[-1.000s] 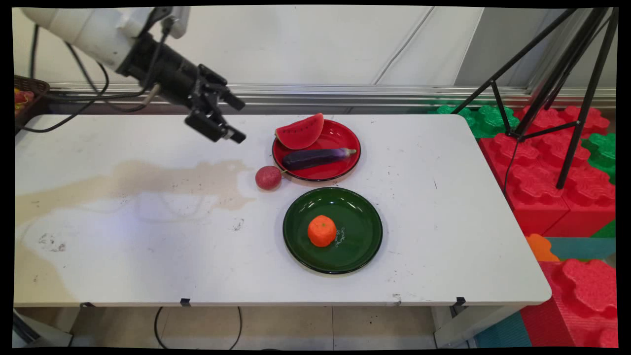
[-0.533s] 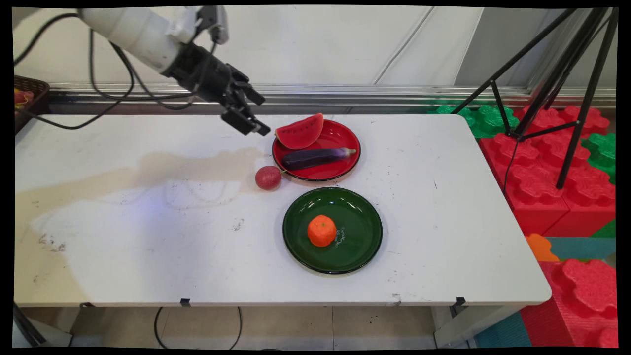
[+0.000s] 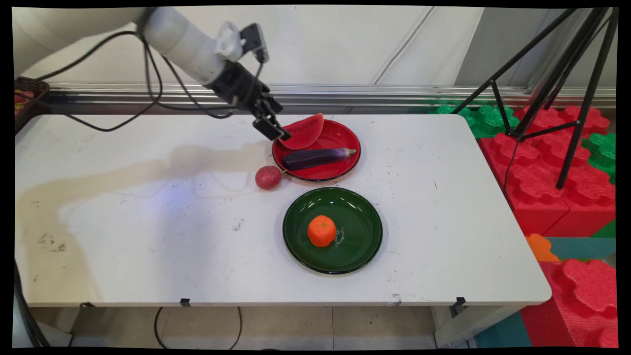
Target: Pick up the eggplant from the red plate
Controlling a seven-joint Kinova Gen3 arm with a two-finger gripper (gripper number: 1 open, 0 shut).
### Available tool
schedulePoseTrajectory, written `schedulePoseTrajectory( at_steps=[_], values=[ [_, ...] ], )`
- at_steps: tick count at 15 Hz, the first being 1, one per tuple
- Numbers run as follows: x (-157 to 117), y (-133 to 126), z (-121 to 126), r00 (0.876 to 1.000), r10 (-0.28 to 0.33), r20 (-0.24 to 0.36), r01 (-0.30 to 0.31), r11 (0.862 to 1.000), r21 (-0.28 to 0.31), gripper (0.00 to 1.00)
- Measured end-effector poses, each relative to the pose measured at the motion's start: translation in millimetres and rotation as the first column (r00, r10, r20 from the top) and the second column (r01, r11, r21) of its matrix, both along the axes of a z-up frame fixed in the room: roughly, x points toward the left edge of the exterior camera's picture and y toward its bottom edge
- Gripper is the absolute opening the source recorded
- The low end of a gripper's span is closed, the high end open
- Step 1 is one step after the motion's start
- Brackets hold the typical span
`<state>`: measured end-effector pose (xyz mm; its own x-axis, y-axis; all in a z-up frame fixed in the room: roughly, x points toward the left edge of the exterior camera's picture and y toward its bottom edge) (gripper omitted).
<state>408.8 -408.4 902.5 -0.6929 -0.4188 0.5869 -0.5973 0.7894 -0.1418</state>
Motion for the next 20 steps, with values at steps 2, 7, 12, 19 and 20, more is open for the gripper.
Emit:
schedulePoseTrajectory(
  at_steps=[2, 7, 12, 19, 20],
  values=[
    [-10, -15, -13, 1.0, 0.014, 0.016, -0.014, 1.0, 0.017, 1.0],
    [-26, -40, -34, 0.999, 0.035, 0.042, -0.037, 0.998, 0.049, 1.0],
    [-40, -66, -59, 0.997, 0.033, 0.072, -0.039, 0.995, 0.093, 1.0],
    [-51, -85, -84, 0.996, 0.002, 0.094, -0.015, 0.99, 0.138, 1.0],
    [-53, -87, -87, 0.996, -0.005, 0.093, -0.008, 0.99, 0.144, 1.0]
  ],
)
